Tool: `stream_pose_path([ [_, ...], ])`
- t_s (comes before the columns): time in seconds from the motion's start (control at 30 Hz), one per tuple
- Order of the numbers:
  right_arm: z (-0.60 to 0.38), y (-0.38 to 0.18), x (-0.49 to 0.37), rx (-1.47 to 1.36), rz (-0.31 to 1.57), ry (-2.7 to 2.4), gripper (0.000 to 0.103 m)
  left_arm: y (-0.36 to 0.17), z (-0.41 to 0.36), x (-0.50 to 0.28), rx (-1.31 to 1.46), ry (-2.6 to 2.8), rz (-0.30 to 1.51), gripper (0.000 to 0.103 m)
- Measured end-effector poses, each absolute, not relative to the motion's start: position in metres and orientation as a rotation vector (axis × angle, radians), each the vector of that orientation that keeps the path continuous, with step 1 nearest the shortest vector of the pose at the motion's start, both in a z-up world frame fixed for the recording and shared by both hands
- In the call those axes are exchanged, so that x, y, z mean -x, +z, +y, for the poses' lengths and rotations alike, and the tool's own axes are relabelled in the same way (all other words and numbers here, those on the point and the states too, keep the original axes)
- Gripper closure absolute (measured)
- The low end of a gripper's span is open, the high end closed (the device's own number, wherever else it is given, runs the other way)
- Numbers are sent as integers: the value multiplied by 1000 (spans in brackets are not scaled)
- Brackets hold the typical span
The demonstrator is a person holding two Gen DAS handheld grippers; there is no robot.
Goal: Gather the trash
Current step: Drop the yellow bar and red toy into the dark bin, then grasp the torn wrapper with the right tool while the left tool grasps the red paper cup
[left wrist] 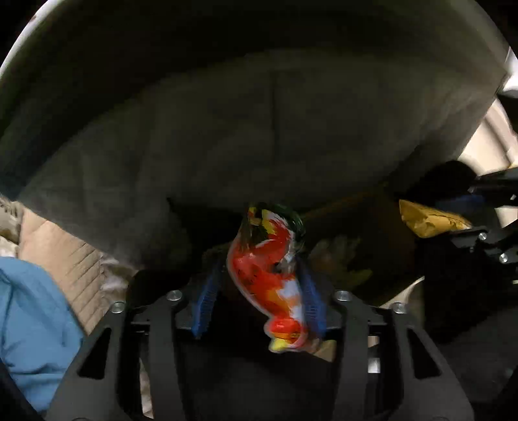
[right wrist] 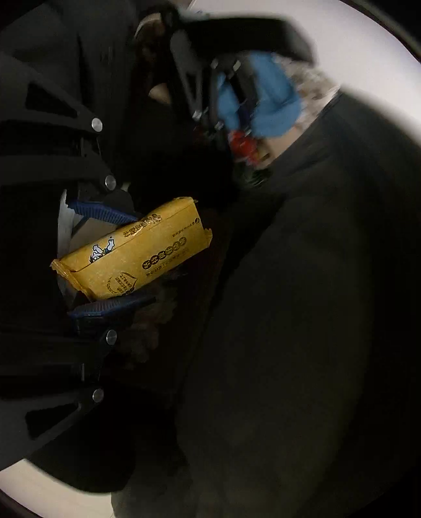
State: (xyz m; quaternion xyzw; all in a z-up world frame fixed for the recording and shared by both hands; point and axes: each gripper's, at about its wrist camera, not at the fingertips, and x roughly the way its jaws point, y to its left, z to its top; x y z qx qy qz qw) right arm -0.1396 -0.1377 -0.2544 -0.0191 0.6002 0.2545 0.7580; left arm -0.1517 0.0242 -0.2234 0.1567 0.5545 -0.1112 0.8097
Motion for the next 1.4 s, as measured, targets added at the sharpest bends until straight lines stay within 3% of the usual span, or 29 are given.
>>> stream_pose_path([
  [0.03,-133,-267,137,77,1330,537,36,-233,21,152,-369,-216,1193,22],
  [0.07,-129,-278,136,113,1338,515,35,-246,17,148,-400,-214,1213,17],
  [0.17,-126,-280,138,106,1339,525,40,-269,13,144,-440,-223,1288,17],
  [0.5,-139,-189,167,95,1160,559,37,-238,20,152,-430,-222,1212,15],
  [0.6,-141,-130,166,90,1065,659,36,-197,23,163,-409,-246,1182,15],
  [0.7,-152,-69,155,72,936,728,24,-144,40,174,-380,-281,1116,15],
  [0.87,-210,-2,59,62,787,479,24,-62,63,166,-220,-296,960,14],
  [1.1,-332,-9,-84,111,898,41,23,-17,69,127,-71,-252,870,13],
  [1.4,-358,-35,-61,324,880,10,19,-44,47,92,-24,-310,987,11],
])
